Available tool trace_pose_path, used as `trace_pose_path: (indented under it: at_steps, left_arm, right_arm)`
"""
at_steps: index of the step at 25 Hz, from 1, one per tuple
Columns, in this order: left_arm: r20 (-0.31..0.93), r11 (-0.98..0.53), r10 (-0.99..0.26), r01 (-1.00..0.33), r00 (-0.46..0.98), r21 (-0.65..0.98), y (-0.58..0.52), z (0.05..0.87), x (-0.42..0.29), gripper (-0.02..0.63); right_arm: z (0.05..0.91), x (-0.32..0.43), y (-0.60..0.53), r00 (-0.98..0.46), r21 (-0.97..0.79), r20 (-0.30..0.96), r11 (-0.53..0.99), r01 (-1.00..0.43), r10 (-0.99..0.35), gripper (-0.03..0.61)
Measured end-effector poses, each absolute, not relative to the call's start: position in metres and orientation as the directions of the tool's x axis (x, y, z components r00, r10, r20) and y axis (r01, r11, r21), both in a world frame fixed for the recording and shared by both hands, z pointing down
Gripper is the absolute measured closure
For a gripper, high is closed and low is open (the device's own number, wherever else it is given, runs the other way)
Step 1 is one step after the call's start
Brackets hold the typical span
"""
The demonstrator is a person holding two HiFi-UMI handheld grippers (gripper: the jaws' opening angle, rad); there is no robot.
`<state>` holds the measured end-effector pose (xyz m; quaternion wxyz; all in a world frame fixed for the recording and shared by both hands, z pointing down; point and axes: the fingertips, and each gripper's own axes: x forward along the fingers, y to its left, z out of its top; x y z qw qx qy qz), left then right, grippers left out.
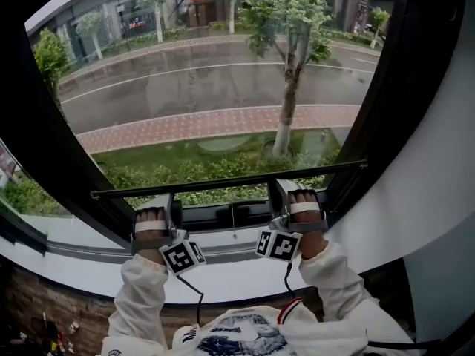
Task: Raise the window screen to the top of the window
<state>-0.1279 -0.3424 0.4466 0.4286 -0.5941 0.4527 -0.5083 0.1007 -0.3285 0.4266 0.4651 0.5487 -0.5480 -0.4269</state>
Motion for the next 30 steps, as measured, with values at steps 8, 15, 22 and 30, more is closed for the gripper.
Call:
trace_pose_path:
  at_steps: [8, 15, 22, 30]
  left_arm:
    - [0.225, -0.231, -0.971, -0.088, 0.076, -0.969, -0.344, 0.435, -0.126, 0.404]
    - [0.190, -0.197, -0.979, -0.100, 0.079, -0.975, -0.348, 0.410, -0.126, 0.405]
    - [0.131, -0.139, -0.988, -0.102, 0.079, -0.985, -0.347, 0.396, -0.127, 0.403]
    - [0.134, -0.143, -0.988, -0.118, 0.079, -0.983, -0.349, 0.377, -0.129, 0.405]
  right_arm:
    - [0.414, 0.102, -0.329, 0.022, 0.980, 0.047, 0.042, -0.193, -0.999, 0.528]
    - [0.389, 0.102, -0.334, 0.027, 0.981, -0.005, -0.010, -0.195, -1.000, 0.523]
    - [0.376, 0.101, -0.331, 0.022, 0.979, -0.056, -0.060, -0.194, -0.998, 0.525]
    - [0.358, 0.099, -0.331, 0.013, 0.975, -0.084, -0.085, -0.204, -0.996, 0.518]
